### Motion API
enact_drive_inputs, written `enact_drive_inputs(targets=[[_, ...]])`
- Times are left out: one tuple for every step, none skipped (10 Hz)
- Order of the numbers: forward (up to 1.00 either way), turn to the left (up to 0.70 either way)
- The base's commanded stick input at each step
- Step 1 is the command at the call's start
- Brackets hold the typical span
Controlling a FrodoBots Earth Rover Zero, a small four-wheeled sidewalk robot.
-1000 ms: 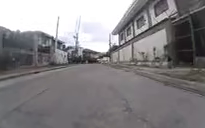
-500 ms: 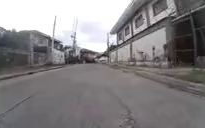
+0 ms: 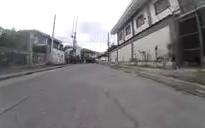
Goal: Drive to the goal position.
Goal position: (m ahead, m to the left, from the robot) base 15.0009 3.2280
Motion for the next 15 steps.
enact_drive_inputs(targets=[[0.63,-0.25],[0.63,-0.23],[0.63,-0.22],[0.63,-0.09],[0.63,0.00],[0.63,0.00],[0.63,0.00],[0.63,0.00],[0.63,0.00],[0.63,0.00],[0.63,0.00],[0.63,0.00],[0.63,0.00],[0.63,0.00],[0.63,0.00]])
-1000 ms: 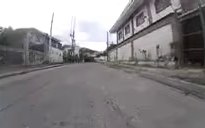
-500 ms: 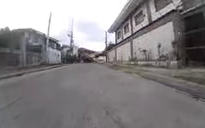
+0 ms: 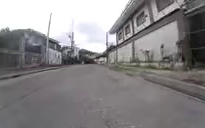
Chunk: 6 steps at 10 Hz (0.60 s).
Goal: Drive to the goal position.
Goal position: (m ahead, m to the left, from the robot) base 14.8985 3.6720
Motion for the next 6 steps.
enact_drive_inputs(targets=[[0.63,0.00],[0.63,0.00],[0.63,0.00],[0.63,0.00],[0.63,0.00],[0.63,0.00]])
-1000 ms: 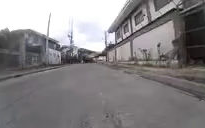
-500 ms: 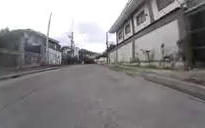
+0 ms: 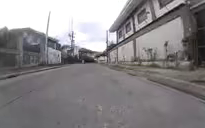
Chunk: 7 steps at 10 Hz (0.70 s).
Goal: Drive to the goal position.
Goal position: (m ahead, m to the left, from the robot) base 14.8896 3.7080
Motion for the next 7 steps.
enact_drive_inputs(targets=[[0.63,0.00],[0.63,0.00],[0.63,0.00],[0.63,0.00],[0.63,0.00],[0.63,0.00],[0.63,-0.24]])
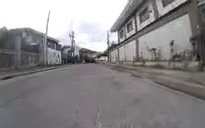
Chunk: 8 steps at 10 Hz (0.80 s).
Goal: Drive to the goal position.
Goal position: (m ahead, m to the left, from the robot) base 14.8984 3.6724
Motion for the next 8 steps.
enact_drive_inputs(targets=[[0.63,-0.30],[0.63,-0.30],[0.63,-0.30],[0.63,-0.30],[0.63,-0.30],[0.63,-0.30],[0.63,-0.19],[0.63,-0.07]])
